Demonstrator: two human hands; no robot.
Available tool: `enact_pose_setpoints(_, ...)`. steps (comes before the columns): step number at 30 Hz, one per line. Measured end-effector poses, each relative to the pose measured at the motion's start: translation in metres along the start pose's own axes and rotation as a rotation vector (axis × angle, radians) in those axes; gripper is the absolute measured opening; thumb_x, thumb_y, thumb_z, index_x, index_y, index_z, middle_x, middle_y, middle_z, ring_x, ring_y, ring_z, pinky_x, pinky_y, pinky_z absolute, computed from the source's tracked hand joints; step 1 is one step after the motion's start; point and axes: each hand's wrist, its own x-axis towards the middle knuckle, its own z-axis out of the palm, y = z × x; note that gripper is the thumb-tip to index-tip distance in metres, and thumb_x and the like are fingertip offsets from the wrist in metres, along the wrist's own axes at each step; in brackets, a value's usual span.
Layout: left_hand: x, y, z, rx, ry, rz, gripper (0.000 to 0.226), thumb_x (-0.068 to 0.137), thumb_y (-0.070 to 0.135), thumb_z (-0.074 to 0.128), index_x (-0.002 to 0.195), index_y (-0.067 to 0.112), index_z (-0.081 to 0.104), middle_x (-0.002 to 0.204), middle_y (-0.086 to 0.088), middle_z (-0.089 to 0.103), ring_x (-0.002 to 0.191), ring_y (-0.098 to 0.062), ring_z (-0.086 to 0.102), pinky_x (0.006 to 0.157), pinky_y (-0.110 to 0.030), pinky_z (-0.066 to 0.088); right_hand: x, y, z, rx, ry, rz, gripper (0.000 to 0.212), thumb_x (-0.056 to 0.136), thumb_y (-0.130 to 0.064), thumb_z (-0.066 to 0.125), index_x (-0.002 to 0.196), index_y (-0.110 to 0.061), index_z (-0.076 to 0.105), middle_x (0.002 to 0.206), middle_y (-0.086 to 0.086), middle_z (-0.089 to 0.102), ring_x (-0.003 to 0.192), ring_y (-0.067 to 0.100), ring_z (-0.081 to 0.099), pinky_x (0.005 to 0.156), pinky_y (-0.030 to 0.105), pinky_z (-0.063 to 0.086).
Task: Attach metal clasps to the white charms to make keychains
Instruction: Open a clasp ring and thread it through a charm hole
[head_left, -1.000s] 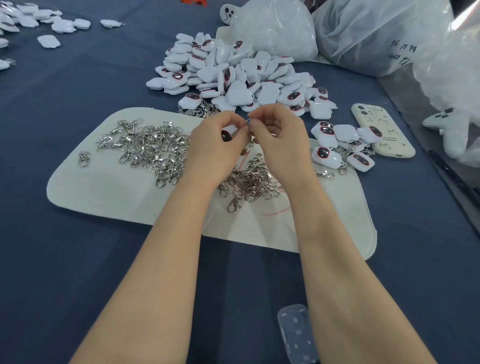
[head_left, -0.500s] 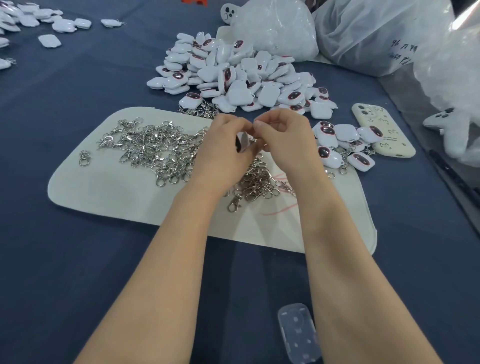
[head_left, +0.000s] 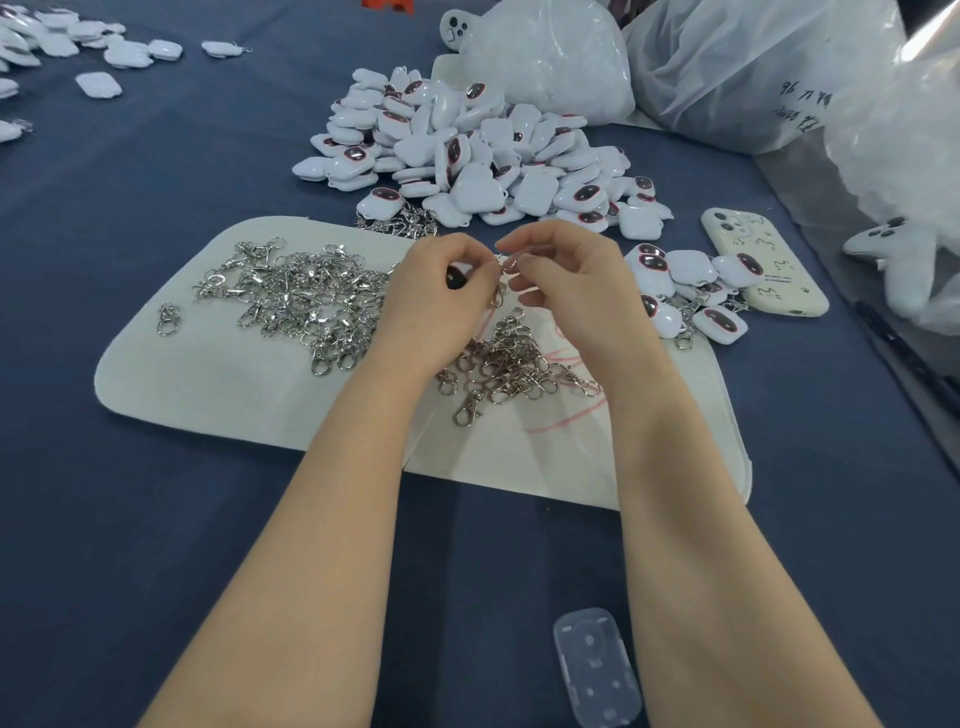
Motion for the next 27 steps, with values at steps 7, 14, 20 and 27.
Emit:
enact_pose_setpoints(7,-0.0006,0.0015,-0.0037,-0.158,0.036,-0.096,0.018,0.086,0.018,0.058,0.072,0.028,0.063,0.058,0.021,0.060,0.060,0.001,0.056,0.083,-0.046,0.055,-0.0008,-0.0006,0.0039,-0.092,0.008,-0.098,0.023,0.087,0.000,0.057,0.088,-0.020,0.067,0.078,-0.010,0.065,0.071,0.000,0.059,0.077,0.018,0.051)
enact_pose_setpoints(14,-0.0018,0.0049,-0.0047,-0.314,-0.023,-0.194,0.015,0.080,0.023,0.057,0.076,0.010,0.065,0.072,-0.001,0.056,0.072,-0.013,0.053,0.075,-0.037,0.048,-0.0010,-0.0018,0.0078,-0.092,0.021,-0.170,0.022,0.086,0.000,0.060,0.084,-0.021,0.065,0.079,-0.013,0.065,0.075,-0.001,0.060,0.078,0.018,0.050)
enact_pose_setpoints(20,0.0004,0.0063,-0.0073,-0.498,-0.020,-0.252,0.019,0.085,0.012,0.054,0.068,0.015,0.062,0.067,0.001,0.063,0.072,-0.017,0.065,0.069,-0.027,0.056,-0.0026,-0.0041,0.0074,-0.073,-0.010,-0.191,0.021,0.088,-0.002,0.060,0.090,-0.022,0.066,0.082,-0.016,0.065,0.081,0.002,0.062,0.085,0.022,0.051)
enact_pose_setpoints(27,-0.0013,0.0078,-0.0085,-0.516,-0.042,-0.264,0.030,0.085,0.010,0.052,0.060,0.021,0.063,0.059,0.006,0.063,0.063,-0.010,0.065,0.065,-0.025,0.053,-0.0038,-0.0075,0.0086,-0.068,-0.034,-0.206,0.013,0.086,0.000,0.061,0.090,-0.012,0.065,0.077,-0.011,0.063,0.069,-0.007,0.058,0.071,0.011,0.046)
